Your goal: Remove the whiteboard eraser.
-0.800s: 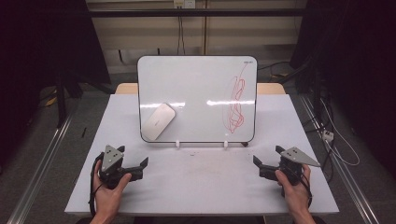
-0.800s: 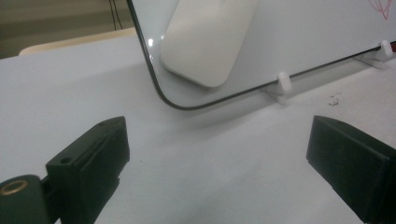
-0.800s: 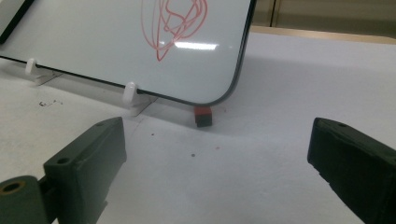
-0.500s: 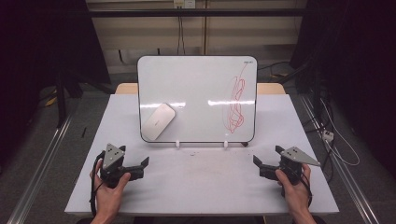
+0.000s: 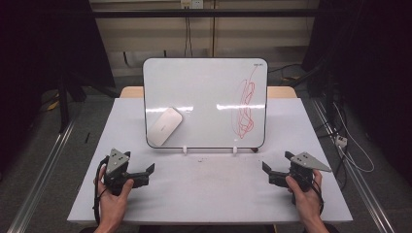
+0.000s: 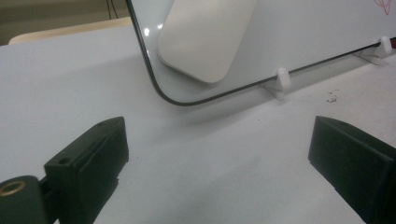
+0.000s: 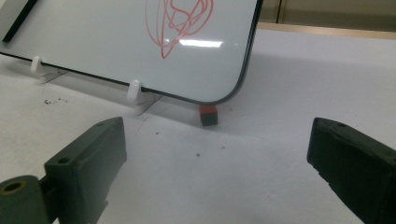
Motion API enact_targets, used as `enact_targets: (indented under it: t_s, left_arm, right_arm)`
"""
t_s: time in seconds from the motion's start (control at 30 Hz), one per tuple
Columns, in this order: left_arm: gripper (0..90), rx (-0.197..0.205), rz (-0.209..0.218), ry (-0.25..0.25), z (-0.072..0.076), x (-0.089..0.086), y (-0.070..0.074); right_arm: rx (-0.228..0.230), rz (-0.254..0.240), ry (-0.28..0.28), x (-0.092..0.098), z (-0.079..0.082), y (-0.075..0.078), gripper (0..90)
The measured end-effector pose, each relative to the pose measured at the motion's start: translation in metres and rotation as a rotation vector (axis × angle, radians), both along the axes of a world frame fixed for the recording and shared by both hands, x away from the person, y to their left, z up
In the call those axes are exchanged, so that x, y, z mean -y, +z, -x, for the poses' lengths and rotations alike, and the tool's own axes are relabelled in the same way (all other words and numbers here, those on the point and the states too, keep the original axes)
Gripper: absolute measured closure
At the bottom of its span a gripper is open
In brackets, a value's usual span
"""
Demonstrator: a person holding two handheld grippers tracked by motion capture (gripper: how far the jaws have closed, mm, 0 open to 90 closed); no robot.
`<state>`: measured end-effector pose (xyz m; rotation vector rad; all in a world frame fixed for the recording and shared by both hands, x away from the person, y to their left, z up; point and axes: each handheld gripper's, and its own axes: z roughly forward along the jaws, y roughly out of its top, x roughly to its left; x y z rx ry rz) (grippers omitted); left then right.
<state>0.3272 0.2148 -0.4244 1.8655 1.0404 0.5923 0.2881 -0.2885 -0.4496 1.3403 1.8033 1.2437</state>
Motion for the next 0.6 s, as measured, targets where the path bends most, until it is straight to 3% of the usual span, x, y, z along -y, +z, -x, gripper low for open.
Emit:
enact_targets:
  t_s: [0.37, 0.6]
  left_arm:
    - [5.2, -0.023, 0.009, -0.042, -0.007, 0.007, 0.009]
    - [4.2, 0.021, -0.020, -0.073, -0.013, 0.017, 0.021]
  right_arm:
    - [-0.009, 0.003, 0.002, -0.001, -0.002, 0.000, 4.9]
    - [-0.013, 0.005, 0.006, -0.002, -0.003, -0.001, 4.9]
